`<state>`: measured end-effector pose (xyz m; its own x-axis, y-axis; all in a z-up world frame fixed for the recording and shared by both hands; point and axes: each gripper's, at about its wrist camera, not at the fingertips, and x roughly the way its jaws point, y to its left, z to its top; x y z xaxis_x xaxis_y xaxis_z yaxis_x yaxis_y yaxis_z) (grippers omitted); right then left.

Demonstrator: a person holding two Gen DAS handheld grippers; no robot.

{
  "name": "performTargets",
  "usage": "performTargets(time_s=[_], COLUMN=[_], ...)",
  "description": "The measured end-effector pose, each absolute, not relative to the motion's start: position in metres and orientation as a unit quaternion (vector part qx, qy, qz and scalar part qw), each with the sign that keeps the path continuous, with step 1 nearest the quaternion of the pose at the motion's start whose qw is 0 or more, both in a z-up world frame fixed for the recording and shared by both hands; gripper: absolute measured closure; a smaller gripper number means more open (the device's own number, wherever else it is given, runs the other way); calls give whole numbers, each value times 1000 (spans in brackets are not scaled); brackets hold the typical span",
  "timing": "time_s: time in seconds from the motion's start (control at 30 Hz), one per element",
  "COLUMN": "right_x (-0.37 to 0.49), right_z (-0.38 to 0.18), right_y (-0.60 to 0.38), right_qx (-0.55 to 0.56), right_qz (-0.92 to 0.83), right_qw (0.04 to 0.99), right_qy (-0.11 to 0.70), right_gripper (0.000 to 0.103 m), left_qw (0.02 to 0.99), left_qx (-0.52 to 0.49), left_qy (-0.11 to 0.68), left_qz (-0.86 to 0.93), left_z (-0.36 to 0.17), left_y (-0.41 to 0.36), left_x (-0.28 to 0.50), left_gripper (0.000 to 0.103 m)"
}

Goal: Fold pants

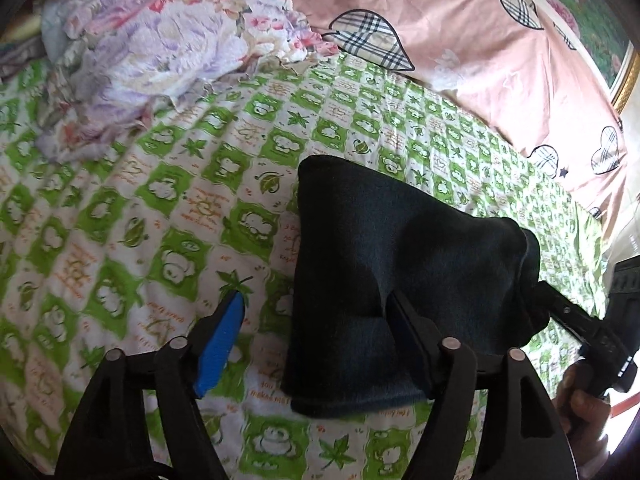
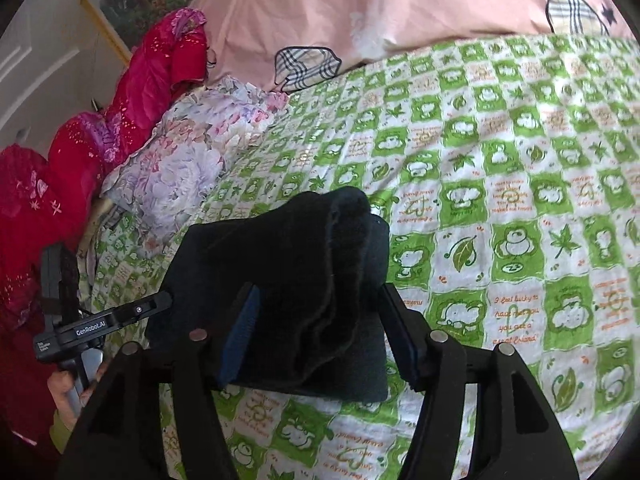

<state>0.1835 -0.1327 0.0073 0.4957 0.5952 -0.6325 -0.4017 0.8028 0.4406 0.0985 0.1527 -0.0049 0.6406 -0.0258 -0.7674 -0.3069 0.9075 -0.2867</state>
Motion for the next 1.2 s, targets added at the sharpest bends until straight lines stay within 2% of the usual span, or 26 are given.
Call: performTargets(time_s=[0.07,0.27,0.73,1.2], right_x=[175,149,108,90], right_z=[14,24,37,39], right_y=[-130,-121,-102,-85], right_qx=[99,46,-7,-62], right_qz=[286,281,279,289], right_qw=[865,879,887,891], right_qy=[400,384,367,346], right_gripper=[25,17,7,5], left_qw=[886,893,902,911], left_qx=[-189,-152,-95,-64], left_qy=[416,410,395,375], left_qz=[86,106,145,157], left_z=[-2,3,11,20], left_y=[149,137,120,105], left_x=[92,72,35,17], left_gripper=[27,24,21,20])
